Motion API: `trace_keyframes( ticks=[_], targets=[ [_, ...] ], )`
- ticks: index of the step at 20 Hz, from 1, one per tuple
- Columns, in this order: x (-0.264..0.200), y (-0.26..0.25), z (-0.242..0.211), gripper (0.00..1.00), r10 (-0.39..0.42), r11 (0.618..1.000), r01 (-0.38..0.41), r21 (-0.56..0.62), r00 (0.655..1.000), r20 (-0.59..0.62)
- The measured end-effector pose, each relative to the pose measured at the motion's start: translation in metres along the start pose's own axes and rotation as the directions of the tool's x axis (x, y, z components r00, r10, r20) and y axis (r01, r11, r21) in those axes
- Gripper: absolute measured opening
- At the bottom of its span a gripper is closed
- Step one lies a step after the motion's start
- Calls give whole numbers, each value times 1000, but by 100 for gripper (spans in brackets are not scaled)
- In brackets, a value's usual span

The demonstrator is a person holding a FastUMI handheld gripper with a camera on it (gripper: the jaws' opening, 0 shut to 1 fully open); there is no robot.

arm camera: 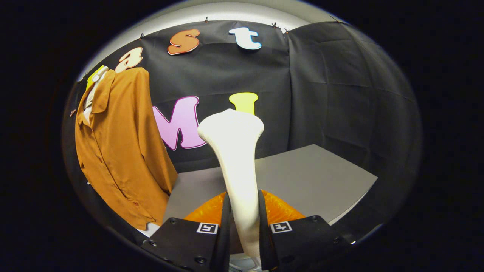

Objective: Iron the clothes twice with a garment steamer, once on the left side and once on the right side.

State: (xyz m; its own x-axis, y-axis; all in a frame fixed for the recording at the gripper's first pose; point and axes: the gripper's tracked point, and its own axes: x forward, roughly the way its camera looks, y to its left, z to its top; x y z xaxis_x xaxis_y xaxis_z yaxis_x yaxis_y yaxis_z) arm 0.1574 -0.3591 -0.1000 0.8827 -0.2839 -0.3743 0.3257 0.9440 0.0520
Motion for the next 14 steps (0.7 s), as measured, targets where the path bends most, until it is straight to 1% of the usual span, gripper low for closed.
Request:
trace_keyframes(
  ticks=[6,14],
  targets=[
    [-61,44,-4,35,-2,1000,1,17,999,50],
    [-143,147,-18,35,36,999,-35,-5,993,116]
  ],
)
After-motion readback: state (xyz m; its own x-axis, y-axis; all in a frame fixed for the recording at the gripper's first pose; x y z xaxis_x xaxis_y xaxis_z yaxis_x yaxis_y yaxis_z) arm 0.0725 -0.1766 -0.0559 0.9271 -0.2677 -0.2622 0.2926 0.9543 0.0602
